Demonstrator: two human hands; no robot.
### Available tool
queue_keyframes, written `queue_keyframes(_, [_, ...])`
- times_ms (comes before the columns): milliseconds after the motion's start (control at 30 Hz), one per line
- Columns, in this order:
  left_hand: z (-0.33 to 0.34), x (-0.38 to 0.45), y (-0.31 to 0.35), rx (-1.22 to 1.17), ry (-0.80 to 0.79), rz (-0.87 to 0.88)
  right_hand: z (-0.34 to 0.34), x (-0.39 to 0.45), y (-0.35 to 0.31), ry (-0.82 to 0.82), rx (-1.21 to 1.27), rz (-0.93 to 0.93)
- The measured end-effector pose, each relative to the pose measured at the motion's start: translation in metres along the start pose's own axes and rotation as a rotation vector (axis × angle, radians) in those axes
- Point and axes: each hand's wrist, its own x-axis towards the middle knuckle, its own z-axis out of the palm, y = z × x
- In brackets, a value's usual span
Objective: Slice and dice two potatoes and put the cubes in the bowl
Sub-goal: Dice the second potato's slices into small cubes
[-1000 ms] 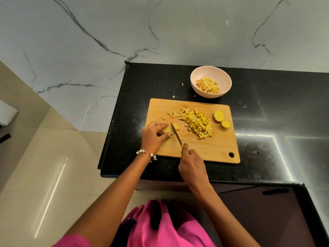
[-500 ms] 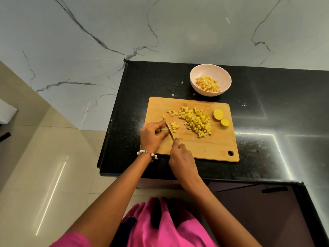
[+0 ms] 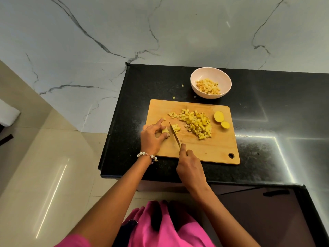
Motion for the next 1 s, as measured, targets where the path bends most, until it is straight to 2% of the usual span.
queue_keyframes(167, [-0.004,0.001,-0.004,0.05,-0.018,-0.004,-0.002,0.001,-0.003,0.021,0.086,0.0])
queue_keyframes(333, [0.002,-0.002,-0.003,0.114,0.055,-0.015,-0.002,0.008,-0.006,-0.028,0.054,-0.006])
queue_keyframes(600, [0.002,0.002,-0.001,0.115,0.031,-0.061,-0.005,0.008,-0.01,-0.056,0.067,-0.005])
queue_keyframes(733, [0.0,0.004,-0.001,0.086,0.012,-0.087,-0.002,0.016,-0.015,-0.099,0.01,0.0])
queue_keyframes(867, [0.0,0.004,0.0,0.077,0.015,-0.081,0.002,0.015,-0.024,-0.056,0.005,-0.014])
queue_keyframes(1000, [0.0,0.003,0.0,0.069,0.035,-0.079,0.001,-0.006,-0.019,-0.022,-0.127,-0.023])
